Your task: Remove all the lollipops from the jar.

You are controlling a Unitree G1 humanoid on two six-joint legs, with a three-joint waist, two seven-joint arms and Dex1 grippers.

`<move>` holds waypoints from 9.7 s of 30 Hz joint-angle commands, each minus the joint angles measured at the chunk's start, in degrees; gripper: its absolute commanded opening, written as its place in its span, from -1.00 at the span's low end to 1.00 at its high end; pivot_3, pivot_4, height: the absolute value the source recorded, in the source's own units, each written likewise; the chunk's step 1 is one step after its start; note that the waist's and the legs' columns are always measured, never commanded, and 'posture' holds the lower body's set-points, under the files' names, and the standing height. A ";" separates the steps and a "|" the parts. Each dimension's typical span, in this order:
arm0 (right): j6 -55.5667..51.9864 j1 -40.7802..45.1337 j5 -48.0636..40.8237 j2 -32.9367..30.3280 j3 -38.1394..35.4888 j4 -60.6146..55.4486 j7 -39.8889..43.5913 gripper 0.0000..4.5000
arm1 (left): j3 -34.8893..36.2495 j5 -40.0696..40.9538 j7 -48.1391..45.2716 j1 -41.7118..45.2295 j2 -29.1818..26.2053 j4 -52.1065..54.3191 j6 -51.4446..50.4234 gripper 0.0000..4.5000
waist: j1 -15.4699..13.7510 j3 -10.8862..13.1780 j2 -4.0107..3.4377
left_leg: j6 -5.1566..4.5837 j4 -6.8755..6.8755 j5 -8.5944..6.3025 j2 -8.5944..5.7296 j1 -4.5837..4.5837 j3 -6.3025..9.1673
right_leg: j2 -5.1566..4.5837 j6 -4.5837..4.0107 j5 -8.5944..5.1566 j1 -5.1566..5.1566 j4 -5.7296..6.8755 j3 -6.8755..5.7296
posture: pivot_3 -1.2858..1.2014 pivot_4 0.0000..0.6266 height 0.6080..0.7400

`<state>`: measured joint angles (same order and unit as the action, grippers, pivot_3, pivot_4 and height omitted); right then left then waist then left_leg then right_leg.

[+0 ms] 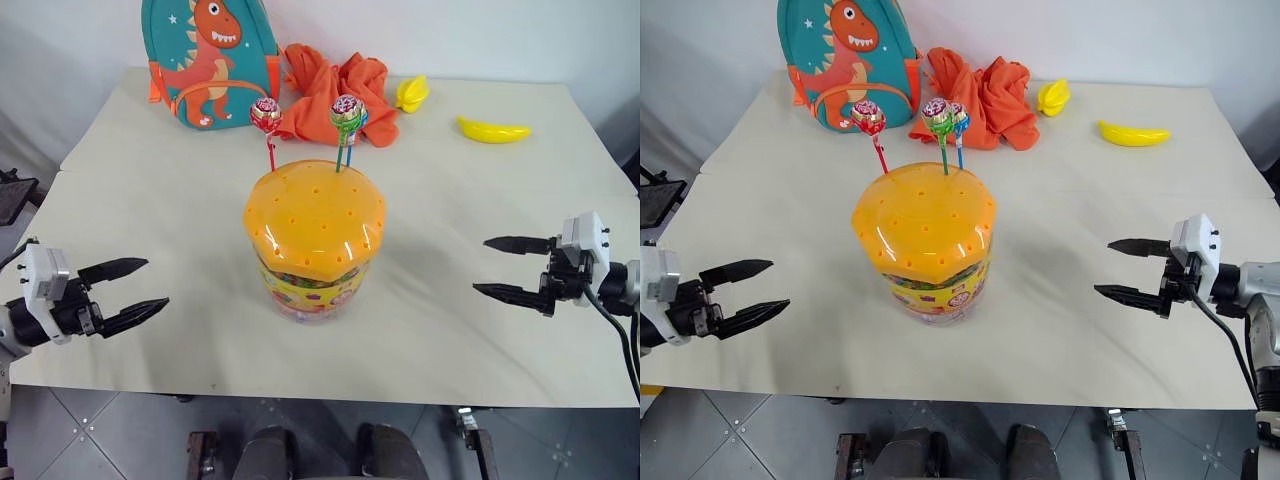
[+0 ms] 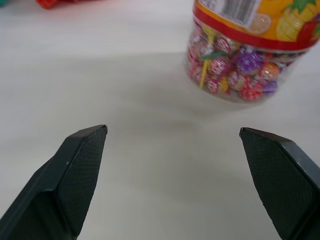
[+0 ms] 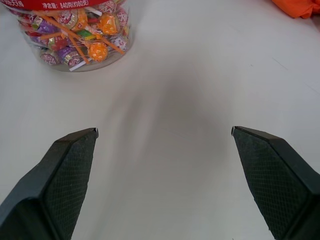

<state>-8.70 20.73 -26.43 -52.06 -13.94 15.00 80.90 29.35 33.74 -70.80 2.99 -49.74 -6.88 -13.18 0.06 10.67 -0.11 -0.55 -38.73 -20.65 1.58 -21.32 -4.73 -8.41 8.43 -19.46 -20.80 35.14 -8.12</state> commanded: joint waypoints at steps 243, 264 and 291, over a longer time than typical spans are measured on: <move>-47.55 11.89 11.32 -7.79 8.04 0.01 -35.99 -1.00 | 1.38 18.40 -7.43 21.89 -6.58 8.95 -19.77 1.00 | 1.40 0.04 0.05 | -0.39 -1.25 -0.29 -0.67 -1.00 1.09 | -0.26 0.01 0.00 -0.74 1.66 0.55 | 0.03 -0.52 1.00; -42.43 9.77 -3.00 -8.25 -8.46 -20.73 -27.14 0.99 | -2.06 17.33 -8.62 25.94 -5.94 5.23 -17.92 1.00 | 1.37 0.03 0.04 | -0.39 -1.25 -0.29 -0.64 -0.97 1.07 | -0.23 0.01 0.00 -0.74 1.63 0.55 | 0.03 -0.52 1.00; -37.73 38.79 -17.28 16.47 12.23 -19.13 -17.45 0.99 | 0.52 20.87 -2.50 24.15 -0.60 10.36 -18.33 1.00 | 1.74 0.03 0.04 | -0.40 -1.31 -0.29 -0.69 -0.96 1.77 | -0.23 0.00 0.01 -0.73 1.85 0.52 | 0.03 -0.52 1.00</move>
<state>-47.94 58.20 -43.98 -35.87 -1.90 -4.22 63.29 29.09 53.55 -73.70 26.82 -50.17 1.63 -31.94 1.79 10.70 -0.07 -0.94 -40.04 -20.94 0.88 -22.28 -2.96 -8.64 8.43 -19.45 -21.53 36.99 -7.61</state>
